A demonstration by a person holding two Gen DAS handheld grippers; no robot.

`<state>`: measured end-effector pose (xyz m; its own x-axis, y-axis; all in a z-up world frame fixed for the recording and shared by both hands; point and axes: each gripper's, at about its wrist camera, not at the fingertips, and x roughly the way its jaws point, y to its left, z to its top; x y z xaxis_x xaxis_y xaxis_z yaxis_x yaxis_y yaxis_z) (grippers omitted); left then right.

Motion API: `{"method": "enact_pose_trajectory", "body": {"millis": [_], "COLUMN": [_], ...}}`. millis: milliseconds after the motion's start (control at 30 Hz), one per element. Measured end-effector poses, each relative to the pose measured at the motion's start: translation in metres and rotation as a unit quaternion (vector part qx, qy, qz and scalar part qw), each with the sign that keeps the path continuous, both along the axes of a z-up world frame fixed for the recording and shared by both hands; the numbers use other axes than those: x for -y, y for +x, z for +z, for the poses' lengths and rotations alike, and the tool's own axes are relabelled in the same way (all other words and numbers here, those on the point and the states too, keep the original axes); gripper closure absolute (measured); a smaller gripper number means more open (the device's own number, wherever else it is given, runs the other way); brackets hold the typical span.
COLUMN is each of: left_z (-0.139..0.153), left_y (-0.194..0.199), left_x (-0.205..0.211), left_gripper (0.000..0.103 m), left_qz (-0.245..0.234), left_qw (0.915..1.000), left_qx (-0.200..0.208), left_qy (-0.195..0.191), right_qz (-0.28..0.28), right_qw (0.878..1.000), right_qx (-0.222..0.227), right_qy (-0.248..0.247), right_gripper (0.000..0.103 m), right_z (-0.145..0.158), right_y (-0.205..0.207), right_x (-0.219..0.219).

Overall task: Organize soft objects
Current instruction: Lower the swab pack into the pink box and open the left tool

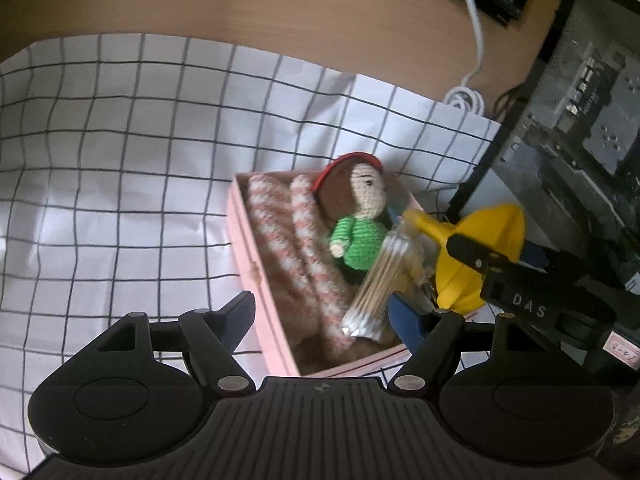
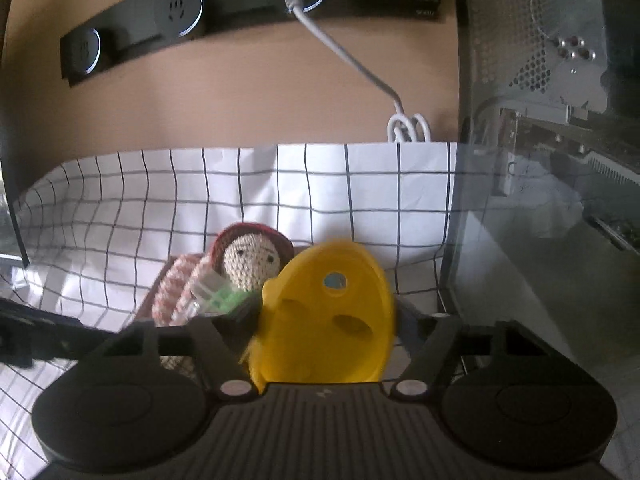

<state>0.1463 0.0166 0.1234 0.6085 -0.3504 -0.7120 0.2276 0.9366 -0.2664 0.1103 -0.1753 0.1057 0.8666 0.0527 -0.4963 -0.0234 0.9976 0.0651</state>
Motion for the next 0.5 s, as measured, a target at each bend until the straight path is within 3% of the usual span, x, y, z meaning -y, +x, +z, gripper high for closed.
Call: {"method": "enact_pose_trajectory", "body": {"millis": [200, 333, 500], "left_z": [-0.001, -0.004, -0.010], "left_y": [0.005, 0.010, 0.023], "left_x": [0.005, 0.012, 0.023], "left_gripper": [0.025, 0.025, 0.025], "left_qz": [-0.006, -0.018, -0.021], "left_qw": [0.9999, 0.9997, 0.9991], "left_qx": [0.007, 0.001, 0.003], "left_qy": [0.004, 0.015, 0.036], "right_qz": [0.029, 0.019, 0.020], "right_qw": [0.997, 0.998, 0.996], "right_qx": [0.008, 0.009, -0.006], "right_qy": [0.071, 0.063, 0.082], "right_gripper": [0.049, 0.044, 0.042], "right_z": [0.006, -0.005, -0.022], "right_y": [0.025, 0.047, 0.023], "right_x": [-0.014, -0.015, 0.003]}}
